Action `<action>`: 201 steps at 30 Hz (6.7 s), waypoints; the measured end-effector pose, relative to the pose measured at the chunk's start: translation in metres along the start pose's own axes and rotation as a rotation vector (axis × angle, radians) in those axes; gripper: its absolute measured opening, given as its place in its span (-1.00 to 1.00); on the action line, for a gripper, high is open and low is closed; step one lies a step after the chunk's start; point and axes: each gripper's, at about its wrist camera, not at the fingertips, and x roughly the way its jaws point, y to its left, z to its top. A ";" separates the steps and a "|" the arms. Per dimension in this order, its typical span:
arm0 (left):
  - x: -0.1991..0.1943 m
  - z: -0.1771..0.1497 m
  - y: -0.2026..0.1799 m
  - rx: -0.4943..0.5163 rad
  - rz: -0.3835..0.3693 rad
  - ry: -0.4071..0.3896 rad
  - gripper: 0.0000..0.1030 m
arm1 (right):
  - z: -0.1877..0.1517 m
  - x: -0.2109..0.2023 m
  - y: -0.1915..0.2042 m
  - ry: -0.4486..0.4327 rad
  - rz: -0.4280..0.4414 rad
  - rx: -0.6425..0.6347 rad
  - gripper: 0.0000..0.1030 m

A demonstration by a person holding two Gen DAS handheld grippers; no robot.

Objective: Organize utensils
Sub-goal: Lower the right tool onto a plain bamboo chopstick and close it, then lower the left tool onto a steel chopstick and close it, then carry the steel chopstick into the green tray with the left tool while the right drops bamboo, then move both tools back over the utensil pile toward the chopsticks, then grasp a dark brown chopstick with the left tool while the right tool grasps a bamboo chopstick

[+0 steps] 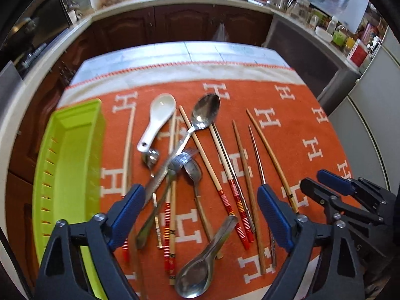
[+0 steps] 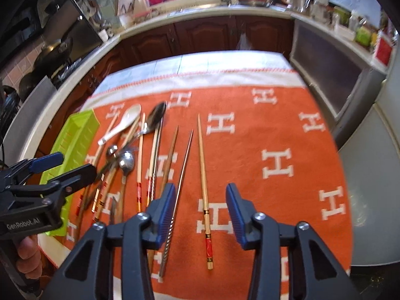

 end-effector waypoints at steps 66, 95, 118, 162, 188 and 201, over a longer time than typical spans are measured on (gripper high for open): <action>0.042 -0.018 -0.075 0.135 -0.083 0.072 -0.94 | -0.039 0.001 -0.055 0.009 0.070 0.181 -0.87; -0.053 -0.011 0.192 -0.168 0.194 -0.089 -0.93 | 0.044 0.042 0.189 0.204 0.472 0.130 -0.87; -0.054 -0.016 0.203 -0.207 0.179 -0.106 -0.09 | 0.046 0.045 0.181 0.145 0.376 0.045 -0.71; 0.009 -0.037 0.086 -0.081 -0.081 0.013 -0.50 | -0.008 0.064 0.032 0.080 0.040 0.061 -0.60; 0.032 -0.043 0.089 -0.062 0.009 0.133 -0.83 | -0.023 0.053 0.021 0.061 0.027 0.045 -0.90; 0.034 -0.045 0.083 -0.022 0.068 0.138 -0.83 | -0.026 0.051 0.019 0.064 0.043 0.043 -0.90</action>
